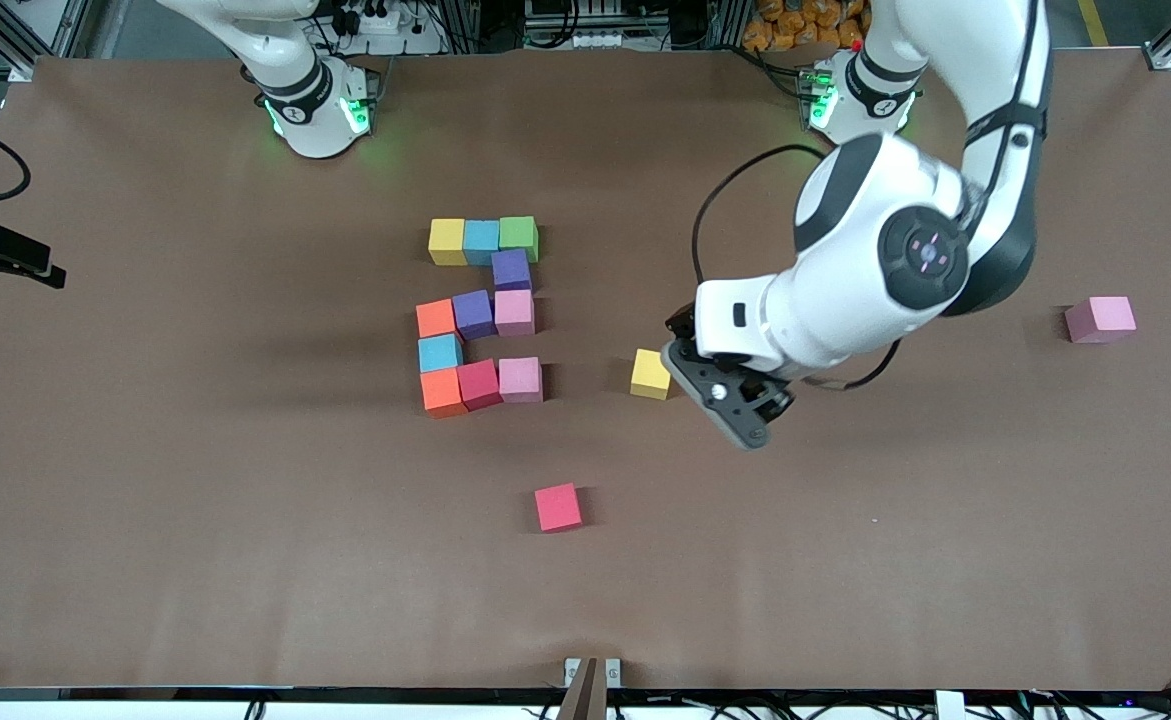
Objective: Form number 2 with 11 blocks
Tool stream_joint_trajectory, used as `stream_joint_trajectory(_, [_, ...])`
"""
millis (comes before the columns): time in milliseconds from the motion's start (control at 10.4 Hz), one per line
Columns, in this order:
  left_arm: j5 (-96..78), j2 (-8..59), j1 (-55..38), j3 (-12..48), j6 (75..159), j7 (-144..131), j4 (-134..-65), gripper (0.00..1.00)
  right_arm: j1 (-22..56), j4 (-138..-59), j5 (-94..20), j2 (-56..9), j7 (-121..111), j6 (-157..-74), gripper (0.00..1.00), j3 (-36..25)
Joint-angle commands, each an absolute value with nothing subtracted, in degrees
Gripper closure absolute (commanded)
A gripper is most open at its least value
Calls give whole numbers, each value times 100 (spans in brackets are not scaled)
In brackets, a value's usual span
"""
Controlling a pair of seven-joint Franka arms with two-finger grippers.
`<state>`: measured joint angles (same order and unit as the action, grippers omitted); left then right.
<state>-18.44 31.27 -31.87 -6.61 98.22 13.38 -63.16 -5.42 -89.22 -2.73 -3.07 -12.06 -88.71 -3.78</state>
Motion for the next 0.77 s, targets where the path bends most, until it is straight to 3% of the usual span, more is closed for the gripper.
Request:
stream_joint_trajectory(0, [-1329, 2586, -3234, -659, 9616, 747, -6634, 0, -397, -8842, -369, -264, -1283, -8920, 0, -378])
stream_joint_trajectory(384, [-819, 2023, -3209, -450, 8510, -403, -6741, 0, -229, -8921, -360, -211, -1266, -9404, 0, -378])
stream_joint_trajectory(672, [-703, 1488, -2893, -264, 8332, -431, -7178, 0, -28, -8921, -343, -158, -1257, -9256, 0, -386])
